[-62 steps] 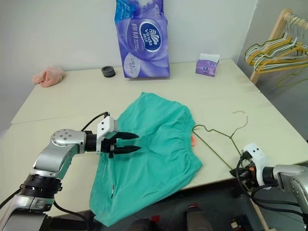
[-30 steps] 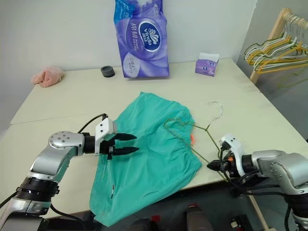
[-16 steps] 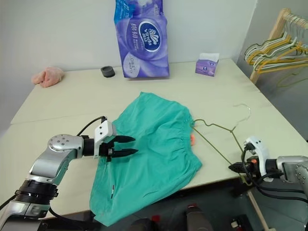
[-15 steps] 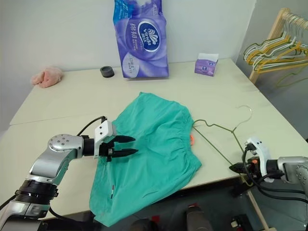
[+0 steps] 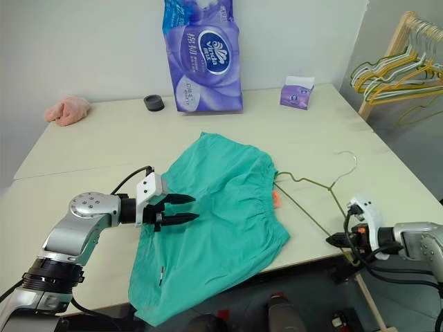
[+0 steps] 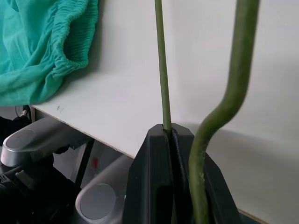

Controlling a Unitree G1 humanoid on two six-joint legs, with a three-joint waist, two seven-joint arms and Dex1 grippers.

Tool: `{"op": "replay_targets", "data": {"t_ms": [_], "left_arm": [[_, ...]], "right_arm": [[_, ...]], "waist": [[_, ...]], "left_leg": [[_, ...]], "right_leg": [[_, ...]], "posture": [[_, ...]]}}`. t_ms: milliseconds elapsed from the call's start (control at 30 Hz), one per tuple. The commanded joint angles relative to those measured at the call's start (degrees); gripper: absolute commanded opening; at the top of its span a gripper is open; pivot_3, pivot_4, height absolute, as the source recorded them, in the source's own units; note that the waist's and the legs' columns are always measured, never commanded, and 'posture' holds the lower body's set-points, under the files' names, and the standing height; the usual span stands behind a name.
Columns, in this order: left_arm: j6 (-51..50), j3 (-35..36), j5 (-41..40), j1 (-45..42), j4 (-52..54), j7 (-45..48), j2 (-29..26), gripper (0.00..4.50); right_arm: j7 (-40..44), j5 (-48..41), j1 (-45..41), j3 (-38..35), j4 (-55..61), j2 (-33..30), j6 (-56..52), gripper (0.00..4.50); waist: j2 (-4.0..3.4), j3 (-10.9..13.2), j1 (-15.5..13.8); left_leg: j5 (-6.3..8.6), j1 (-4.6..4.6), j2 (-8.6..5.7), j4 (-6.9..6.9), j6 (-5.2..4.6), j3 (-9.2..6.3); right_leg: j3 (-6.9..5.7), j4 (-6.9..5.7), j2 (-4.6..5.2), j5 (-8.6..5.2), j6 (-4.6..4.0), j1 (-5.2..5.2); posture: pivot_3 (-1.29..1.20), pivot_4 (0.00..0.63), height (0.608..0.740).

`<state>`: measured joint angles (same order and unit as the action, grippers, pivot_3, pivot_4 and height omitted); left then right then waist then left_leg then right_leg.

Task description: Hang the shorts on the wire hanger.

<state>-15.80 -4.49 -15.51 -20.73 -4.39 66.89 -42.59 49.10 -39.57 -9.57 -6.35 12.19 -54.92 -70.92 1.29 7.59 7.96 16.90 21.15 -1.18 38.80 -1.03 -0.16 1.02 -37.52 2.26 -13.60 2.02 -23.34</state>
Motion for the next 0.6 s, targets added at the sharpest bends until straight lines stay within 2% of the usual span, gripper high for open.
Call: {"op": "replay_targets", "data": {"t_ms": [33, 433, 533, 600], "left_arm": [[0.77, 1.41, -0.40, -0.58, 1.50, -0.29, -0.37, 2.56], [0.83, 1.19, -0.22, -0.70, 1.58, -0.28, -0.38, 2.56], [0.86, 1.20, -0.18, -0.66, 1.67, -0.39, -0.33, 2.56], [0.88, 1.22, -0.16, -0.49, 1.91, -0.44, -0.37, 2.56]], "right_arm": [[2.66, -1.98, -2.16, -0.46, 1.03, -0.51, 0.54, 0.00], [5.89, 1.38, -7.72, 10.74, -2.53, 0.01, 1.44, 0.00], [5.28, 1.30, -10.02, 11.92, -4.07, 1.64, 0.66, 0.00], [3.14, 1.42, -13.47, 11.68, -7.38, 4.92, -1.04, 0.00]], "waist": [[0.00, 0.00, 0.00], [0.00, 0.00, 0.01], [-0.01, 0.00, 0.00], [0.00, 0.00, 0.05]], "left_leg": [[0.00, 0.00, 0.00, 0.00, 0.00, 0.01], [0.00, 0.00, 0.00, 0.00, 0.00, -0.01], [0.00, 0.00, 0.00, 0.00, 0.00, -0.03], [0.00, 0.00, 0.00, 0.00, 0.00, -0.04]], "right_leg": [[0.00, 0.00, 0.00, 0.00, 0.00, 0.00], [0.00, 0.02, 0.02, 0.01, -0.01, 0.00], [-0.02, 0.02, 0.02, 0.01, -0.01, 0.00], [-0.01, 0.02, 0.02, 0.01, -0.01, 0.00]], "posture": [[-0.23, 0.110, 0.740], [-0.22, 0.108, 0.740], [-0.22, 0.104, 0.740], [-0.21, 0.100, 0.740]]}}
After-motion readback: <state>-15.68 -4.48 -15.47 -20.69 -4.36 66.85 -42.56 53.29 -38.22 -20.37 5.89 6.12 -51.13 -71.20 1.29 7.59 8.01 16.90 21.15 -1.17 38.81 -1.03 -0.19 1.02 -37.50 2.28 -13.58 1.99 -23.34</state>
